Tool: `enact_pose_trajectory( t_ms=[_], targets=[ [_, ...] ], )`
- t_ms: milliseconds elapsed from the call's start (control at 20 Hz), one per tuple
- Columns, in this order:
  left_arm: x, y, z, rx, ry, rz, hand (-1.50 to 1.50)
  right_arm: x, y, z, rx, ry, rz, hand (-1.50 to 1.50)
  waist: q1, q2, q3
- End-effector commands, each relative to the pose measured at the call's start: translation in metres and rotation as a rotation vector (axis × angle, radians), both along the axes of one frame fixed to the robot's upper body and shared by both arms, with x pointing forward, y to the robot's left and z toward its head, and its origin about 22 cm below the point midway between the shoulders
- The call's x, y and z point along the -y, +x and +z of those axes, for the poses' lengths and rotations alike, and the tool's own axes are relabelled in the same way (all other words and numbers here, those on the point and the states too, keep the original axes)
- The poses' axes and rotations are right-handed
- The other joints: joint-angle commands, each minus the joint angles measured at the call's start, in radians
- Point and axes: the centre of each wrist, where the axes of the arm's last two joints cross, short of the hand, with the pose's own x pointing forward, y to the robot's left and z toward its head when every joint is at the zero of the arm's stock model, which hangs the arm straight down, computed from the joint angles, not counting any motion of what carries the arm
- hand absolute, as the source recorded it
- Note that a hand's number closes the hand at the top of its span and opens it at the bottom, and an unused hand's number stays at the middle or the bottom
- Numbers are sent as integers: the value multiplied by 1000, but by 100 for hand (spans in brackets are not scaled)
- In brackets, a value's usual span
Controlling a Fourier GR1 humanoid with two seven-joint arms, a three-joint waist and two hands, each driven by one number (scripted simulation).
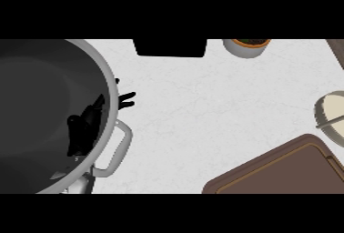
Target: Pick the cupcake from the tray and place it in the tiered basket
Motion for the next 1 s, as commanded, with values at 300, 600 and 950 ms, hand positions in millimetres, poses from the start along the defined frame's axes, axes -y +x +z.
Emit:
enact_pose_trajectory(
  t_ms=[300, 600, 950],
  targets=[
    [-11, -2, -1, 127, -14, 51, 0, 48, -10, 22, 114, 368, -160, -150, -17, -3, 0],
    [-5, -2, -2, 114, -19, 33, 0, 94, -57, 29, 123, 533, -337, -150, -11, 6, 3],
    [-8, -4, 6, 121, -24, 62, 0, 123, -109, 17, 125, 627, -331, -150, -36, 6, 10]
  ],
)
